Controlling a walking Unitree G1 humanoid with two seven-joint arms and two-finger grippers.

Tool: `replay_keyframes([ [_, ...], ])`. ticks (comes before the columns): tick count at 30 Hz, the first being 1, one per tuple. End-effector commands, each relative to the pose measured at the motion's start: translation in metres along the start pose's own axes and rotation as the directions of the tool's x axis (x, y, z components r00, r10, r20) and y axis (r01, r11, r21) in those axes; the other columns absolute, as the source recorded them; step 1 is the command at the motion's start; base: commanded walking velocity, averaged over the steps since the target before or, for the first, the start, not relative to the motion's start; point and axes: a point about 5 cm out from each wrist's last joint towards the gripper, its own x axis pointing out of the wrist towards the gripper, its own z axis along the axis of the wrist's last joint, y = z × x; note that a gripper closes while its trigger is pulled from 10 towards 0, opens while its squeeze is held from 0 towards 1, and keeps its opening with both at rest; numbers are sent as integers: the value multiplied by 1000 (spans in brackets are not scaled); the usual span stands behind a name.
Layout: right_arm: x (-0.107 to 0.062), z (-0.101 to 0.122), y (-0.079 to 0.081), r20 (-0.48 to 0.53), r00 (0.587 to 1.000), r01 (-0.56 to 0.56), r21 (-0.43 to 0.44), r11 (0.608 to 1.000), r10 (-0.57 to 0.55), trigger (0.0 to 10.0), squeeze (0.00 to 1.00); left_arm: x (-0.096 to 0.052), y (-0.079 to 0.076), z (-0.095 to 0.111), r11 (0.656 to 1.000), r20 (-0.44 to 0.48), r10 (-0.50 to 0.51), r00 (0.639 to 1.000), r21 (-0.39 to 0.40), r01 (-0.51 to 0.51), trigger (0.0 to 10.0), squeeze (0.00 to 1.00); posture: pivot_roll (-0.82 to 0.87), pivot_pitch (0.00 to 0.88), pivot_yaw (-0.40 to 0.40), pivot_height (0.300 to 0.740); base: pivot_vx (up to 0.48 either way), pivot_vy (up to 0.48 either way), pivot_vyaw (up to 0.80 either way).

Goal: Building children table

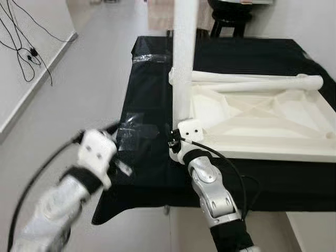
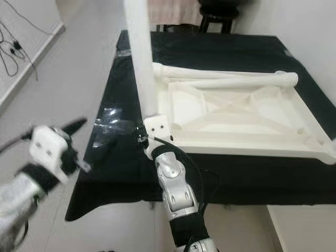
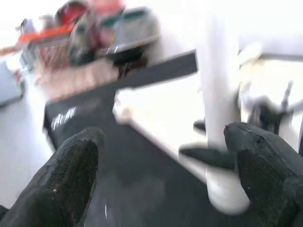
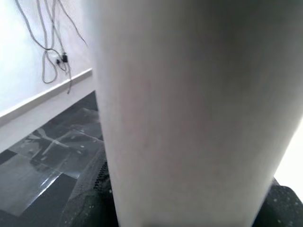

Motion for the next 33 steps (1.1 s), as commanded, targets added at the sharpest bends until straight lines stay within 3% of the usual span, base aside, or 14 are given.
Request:
replay_keyframes([
  [1,0,-29,28,-161,987,15,113,993,3,10000,0,3,5,4,999,7,-49,999,-22,49,10000,0,97,104,-27,740,0,0,0],
  [5,5,-31,27,-151,989,26,122,992,-7,10000,0,25,15,29,988,96,-153,984,-13,155,10000,0,94,100,-21,740,0,0,0],
  [7,5,-31,27,-151,989,26,122,992,-7,10000,0,25,15,29,988,96,-153,984,-13,155,10000,0,94,100,-21,740,0,0,0],
  [9,5,-31,28,-163,987,36,138,990,-13,10000,0,42,20,49,966,148,-254,956,0,257,10000,0,92,101,-17,740,0,0,0],
  [10,5,-31,28,-163,987,36,138,990,-13,10000,0,42,20,49,966,148,-254,956,0,257,10000,0,92,101,-17,740,0,0,0],
  [13,3,-31,28,-170,985,42,149,988,-16,10000,0,62,21,60,936,170,-346,923,-3,352,10000,0,84,106,-4,740,0,0,0],
  [22,2,-29,30,-164,986,44,158,987,-18,10000,0,80,21,62,904,163,-413,896,-42,425,10000,0,72,113,6,740,0,0,0],
  [23,2,-28,32,-153,988,44,166,985,-18,10000,0,95,19,57,871,142,-465,874,-102,481,10000,0,65,121,12,740,0,0,0],
  [29,2,-25,35,-143,990,42,174,984,-17,10000,0,110,13,51,825,125,-529,839,-155,543,10000,0,54,130,23,740,0,0,0],
  [31,2,-25,35,-143,990,42,174,984,-17,10000,0,110,13,51,825,125,-529,839,-155,543,10000,0,54,130,23,740,0,0,0],
  [33,2,-23,35,-139,990,45,179,983,-20,10000,0,117,7,49,786,131,-564,815,-218,579,10000,0,45,136,30,740,0,0,0],
])
